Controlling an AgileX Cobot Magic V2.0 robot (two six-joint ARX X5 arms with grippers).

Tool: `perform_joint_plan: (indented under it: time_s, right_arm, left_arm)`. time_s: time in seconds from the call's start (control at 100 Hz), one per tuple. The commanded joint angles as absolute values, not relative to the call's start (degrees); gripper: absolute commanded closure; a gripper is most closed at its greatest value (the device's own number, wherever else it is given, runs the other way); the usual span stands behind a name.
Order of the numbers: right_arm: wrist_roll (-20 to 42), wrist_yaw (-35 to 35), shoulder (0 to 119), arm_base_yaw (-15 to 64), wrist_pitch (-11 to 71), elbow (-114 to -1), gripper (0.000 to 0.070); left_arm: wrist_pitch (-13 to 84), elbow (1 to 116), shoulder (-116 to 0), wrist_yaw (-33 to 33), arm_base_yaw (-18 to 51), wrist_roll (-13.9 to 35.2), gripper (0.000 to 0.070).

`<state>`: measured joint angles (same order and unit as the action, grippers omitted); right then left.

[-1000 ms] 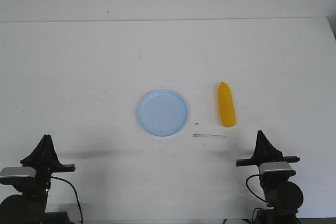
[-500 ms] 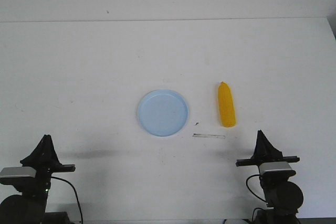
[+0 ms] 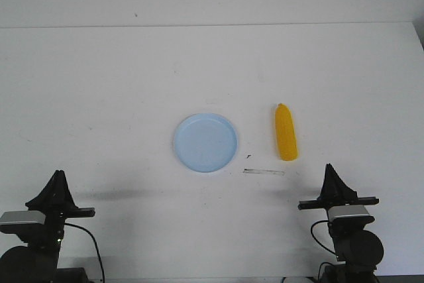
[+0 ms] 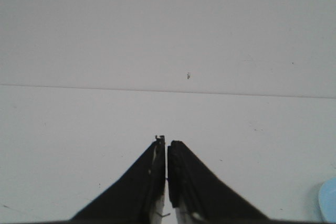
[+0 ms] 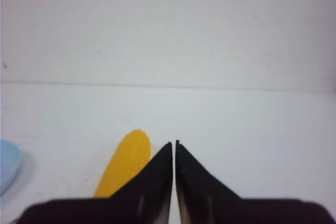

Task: Place corn on plate with both arms

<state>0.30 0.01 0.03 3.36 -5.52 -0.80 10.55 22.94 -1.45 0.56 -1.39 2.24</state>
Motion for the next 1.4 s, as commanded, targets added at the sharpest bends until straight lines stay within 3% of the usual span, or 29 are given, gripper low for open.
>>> perform_joint_plan:
  time_s: [0.0, 0.1, 0.32, 0.65, 0.84, 0.99, 1.39]
  right_arm:
    - [2.2, 0.0, 0.1, 3.5, -8.6, -0.8, 0.0690]
    - [5.2, -1.6, 0.2, 4.0, -11.4, -3.2, 0.0693]
    - [5.1, -1.9, 8.3, 6.8, -6.1, -13.1, 0.0696]
    - [5.1, -1.0, 33.7, 12.2, -5.2, -26.4, 0.0696]
    - [6.6, 4.6, 49.3, 15.6, 0.6, -36.2, 0.0696]
    - [9.4, 5.0, 60.1, 16.6, 7.9, -45.1, 0.0696]
    - [9.5, 3.9, 84.2, 16.5, 39.5, -69.7, 0.0694]
  left_arm:
    - [9.8, 23.3, -1.3, 0.7, -1.5, 1.5, 0.0699]
    - [9.8, 23.3, -1.3, 0.7, -1.5, 1.5, 0.0699]
    - [9.8, 23.3, -1.3, 0.7, -1.5, 1.5, 0.0699]
    - [9.8, 23.3, -1.3, 0.7, -1.5, 1.5, 0.0699]
    - [9.8, 23.3, -1.3, 0.7, -1.5, 1.5, 0.0699]
    - [9.8, 23.3, -1.3, 0.7, -1.5, 1.5, 0.0699]
    - [9.8, 23.3, -1.3, 0.7, -1.5, 1.5, 0.0699]
